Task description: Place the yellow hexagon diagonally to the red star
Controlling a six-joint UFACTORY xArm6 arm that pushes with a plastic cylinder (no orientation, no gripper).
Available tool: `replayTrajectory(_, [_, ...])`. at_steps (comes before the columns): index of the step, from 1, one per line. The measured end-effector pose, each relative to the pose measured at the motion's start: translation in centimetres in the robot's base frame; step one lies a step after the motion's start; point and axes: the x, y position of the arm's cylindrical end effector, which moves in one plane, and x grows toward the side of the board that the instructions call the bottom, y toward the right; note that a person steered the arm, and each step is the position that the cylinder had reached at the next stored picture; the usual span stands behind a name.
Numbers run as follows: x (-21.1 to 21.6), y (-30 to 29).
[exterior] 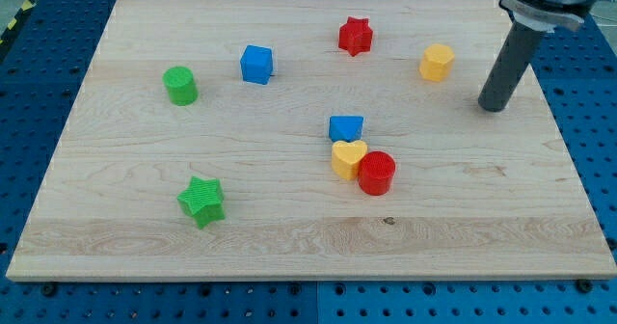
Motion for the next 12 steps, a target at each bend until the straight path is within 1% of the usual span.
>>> replayTrajectory(2, [-7.6, 0.4])
replayTrajectory(3, [-8.4, -1.7])
replayTrajectory(4, [-7.8, -3.2])
replayTrajectory(8, [-6.3, -5.7])
replayTrajectory(9, [-5.0, -5.7])
replayTrajectory(12, [-5.3, -6.9])
